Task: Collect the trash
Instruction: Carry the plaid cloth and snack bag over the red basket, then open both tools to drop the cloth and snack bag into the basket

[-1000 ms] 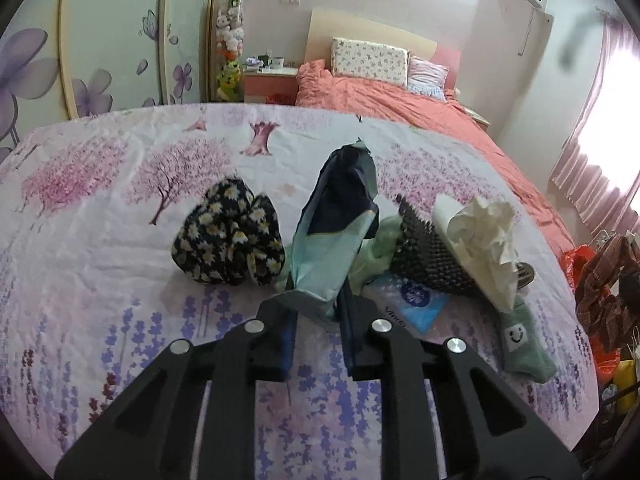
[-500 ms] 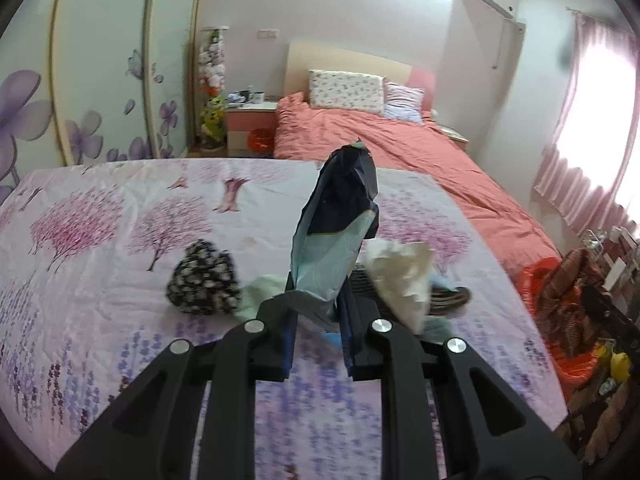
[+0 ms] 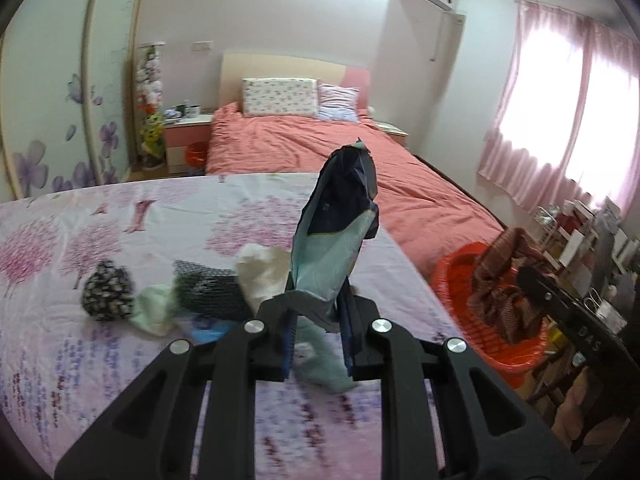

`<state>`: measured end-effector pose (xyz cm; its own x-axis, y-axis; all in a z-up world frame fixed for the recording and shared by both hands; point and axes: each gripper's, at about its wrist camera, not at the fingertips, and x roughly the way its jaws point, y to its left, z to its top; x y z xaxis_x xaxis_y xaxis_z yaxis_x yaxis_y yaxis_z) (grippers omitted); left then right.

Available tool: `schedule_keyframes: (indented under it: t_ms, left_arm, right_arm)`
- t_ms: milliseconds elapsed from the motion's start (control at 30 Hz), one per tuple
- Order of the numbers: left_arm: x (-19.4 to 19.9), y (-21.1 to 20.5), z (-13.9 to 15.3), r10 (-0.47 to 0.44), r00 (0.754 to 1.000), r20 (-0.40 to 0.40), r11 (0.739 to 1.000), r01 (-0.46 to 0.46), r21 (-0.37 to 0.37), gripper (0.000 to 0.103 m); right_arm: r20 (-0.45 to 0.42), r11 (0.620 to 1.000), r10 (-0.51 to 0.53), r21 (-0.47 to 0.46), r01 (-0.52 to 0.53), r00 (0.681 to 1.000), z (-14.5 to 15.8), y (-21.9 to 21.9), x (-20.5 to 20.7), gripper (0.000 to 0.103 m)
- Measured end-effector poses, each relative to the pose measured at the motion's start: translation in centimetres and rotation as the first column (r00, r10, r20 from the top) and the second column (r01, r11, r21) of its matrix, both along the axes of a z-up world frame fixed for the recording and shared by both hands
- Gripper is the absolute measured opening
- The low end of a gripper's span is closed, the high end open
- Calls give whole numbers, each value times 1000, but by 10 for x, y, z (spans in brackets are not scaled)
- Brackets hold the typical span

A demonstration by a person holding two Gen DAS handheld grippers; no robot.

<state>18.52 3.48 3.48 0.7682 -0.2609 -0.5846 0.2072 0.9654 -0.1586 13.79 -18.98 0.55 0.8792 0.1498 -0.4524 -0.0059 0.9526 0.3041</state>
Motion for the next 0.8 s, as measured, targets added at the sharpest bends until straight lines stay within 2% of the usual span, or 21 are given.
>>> schedule_keyframes:
  t_ms: [367, 800]
  left_arm:
    - [0, -68, -6, -152, 988, -9, 988, 151, -42, 19]
    - [17, -159, -26, -316, 948, -39, 947, 312, -84, 19]
  right_arm:
    - [42, 994, -106, -16, 107, 993, 3, -42, -13, 17]
    - [45, 968, -250, 24, 249, 967, -9, -107, -13, 17]
